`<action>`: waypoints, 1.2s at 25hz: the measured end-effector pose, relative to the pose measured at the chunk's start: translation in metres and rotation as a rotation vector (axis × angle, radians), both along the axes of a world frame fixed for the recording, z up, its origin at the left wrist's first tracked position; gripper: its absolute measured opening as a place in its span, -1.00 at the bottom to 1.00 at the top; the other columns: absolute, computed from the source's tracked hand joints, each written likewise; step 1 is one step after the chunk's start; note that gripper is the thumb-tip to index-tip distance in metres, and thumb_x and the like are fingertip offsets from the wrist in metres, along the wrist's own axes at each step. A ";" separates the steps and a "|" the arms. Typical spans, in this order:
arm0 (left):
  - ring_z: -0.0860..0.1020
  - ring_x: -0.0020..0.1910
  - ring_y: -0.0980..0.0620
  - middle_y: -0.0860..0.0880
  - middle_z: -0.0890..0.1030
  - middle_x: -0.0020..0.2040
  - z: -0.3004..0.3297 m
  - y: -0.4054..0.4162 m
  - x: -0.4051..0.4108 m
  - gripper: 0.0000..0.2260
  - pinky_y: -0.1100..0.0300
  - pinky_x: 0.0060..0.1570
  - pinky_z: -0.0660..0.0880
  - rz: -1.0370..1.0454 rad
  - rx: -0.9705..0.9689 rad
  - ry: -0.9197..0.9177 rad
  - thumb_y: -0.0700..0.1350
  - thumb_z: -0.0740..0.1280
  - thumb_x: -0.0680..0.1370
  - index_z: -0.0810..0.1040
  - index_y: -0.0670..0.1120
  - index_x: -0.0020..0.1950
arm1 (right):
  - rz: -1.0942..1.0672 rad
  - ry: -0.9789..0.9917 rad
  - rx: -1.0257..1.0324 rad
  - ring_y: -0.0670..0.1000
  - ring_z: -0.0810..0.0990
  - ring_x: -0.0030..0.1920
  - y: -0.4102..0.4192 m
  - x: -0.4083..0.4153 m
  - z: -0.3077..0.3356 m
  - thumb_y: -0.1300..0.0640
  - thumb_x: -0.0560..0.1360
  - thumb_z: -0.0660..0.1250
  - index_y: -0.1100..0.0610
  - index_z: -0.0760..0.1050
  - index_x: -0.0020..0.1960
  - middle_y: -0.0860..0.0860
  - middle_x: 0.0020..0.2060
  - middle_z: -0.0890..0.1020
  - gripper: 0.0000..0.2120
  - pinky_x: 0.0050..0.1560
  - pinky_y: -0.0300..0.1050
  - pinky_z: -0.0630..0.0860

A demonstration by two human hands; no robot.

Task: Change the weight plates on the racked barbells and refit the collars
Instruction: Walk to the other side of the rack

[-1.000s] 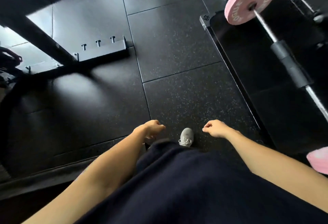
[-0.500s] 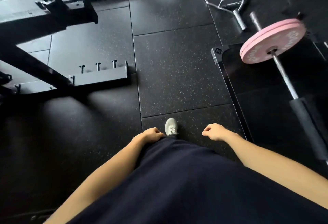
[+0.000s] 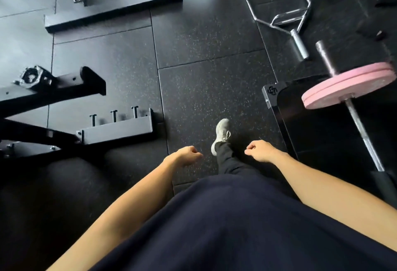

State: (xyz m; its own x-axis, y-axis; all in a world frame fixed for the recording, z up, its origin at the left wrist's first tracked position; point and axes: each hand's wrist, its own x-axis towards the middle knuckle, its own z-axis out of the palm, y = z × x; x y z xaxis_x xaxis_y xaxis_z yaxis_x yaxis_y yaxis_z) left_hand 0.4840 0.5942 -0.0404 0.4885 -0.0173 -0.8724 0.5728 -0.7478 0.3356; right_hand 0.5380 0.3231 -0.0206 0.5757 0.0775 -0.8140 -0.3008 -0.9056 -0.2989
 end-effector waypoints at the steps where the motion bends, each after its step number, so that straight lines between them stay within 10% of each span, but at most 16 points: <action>1: 0.52 -0.19 -0.03 -0.06 0.57 -0.08 -0.004 0.005 0.030 -0.75 0.17 -0.20 0.43 -0.017 0.007 0.011 0.08 0.25 0.55 0.50 -0.05 0.09 | 0.004 0.008 -0.001 0.06 0.54 0.07 0.007 0.034 -0.004 0.00 0.51 0.33 0.06 0.57 0.08 0.04 0.03 0.62 -0.81 0.06 -0.12 0.43; 9: 0.52 0.22 -0.11 -0.14 0.57 0.26 0.022 0.074 0.257 -0.67 0.13 0.14 0.41 0.121 0.157 -0.139 0.04 0.23 0.57 0.52 -0.13 0.23 | 0.187 0.007 -0.057 0.11 0.54 0.10 0.064 0.305 0.013 -0.01 0.53 0.31 0.08 0.56 0.05 0.09 0.06 0.62 -0.81 0.08 -0.06 0.43; 30: 0.55 0.12 -0.11 -0.17 0.58 0.22 0.030 0.397 0.732 -0.69 0.14 -0.04 0.43 0.408 0.135 -0.053 0.03 0.24 0.60 0.51 -0.12 0.24 | 0.593 -0.074 -0.068 0.12 0.56 0.13 0.433 0.861 0.025 0.07 0.53 0.30 0.15 0.60 0.12 0.08 0.13 0.64 -0.77 0.08 -0.12 0.43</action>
